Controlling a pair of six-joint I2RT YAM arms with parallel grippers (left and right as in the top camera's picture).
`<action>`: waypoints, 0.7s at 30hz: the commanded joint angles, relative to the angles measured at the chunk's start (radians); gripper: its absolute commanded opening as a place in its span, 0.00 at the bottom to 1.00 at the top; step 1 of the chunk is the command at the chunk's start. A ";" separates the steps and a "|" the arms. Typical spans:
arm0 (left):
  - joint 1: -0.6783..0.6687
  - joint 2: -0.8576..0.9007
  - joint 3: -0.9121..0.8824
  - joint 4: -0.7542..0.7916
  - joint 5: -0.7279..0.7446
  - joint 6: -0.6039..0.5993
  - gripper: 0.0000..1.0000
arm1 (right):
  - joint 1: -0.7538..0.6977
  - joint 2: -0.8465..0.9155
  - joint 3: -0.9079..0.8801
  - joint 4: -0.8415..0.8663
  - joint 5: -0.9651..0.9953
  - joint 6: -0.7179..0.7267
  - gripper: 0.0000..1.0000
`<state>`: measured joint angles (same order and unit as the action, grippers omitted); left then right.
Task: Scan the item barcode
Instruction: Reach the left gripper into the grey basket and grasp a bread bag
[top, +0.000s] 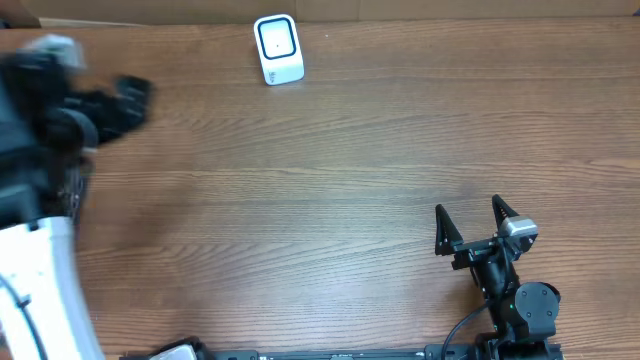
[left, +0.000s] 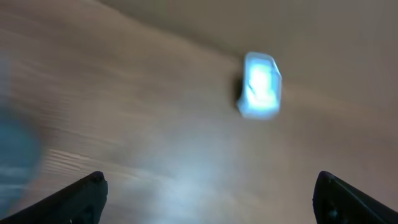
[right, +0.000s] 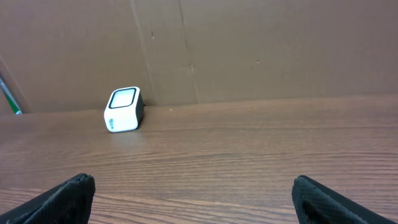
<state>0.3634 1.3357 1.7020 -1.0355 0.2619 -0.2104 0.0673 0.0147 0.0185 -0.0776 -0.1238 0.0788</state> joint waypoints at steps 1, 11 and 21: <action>0.154 0.009 0.106 -0.002 -0.072 -0.150 0.93 | 0.005 -0.012 -0.011 0.005 0.003 0.007 1.00; 0.507 0.203 0.109 -0.007 -0.116 -0.277 0.77 | 0.005 -0.012 -0.011 0.005 0.003 0.007 1.00; 0.592 0.481 0.107 -0.056 -0.183 -0.257 1.00 | 0.005 -0.012 -0.011 0.005 0.003 0.007 1.00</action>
<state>0.9543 1.7748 1.8065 -1.0889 0.1310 -0.4679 0.0673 0.0147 0.0185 -0.0784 -0.1234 0.0788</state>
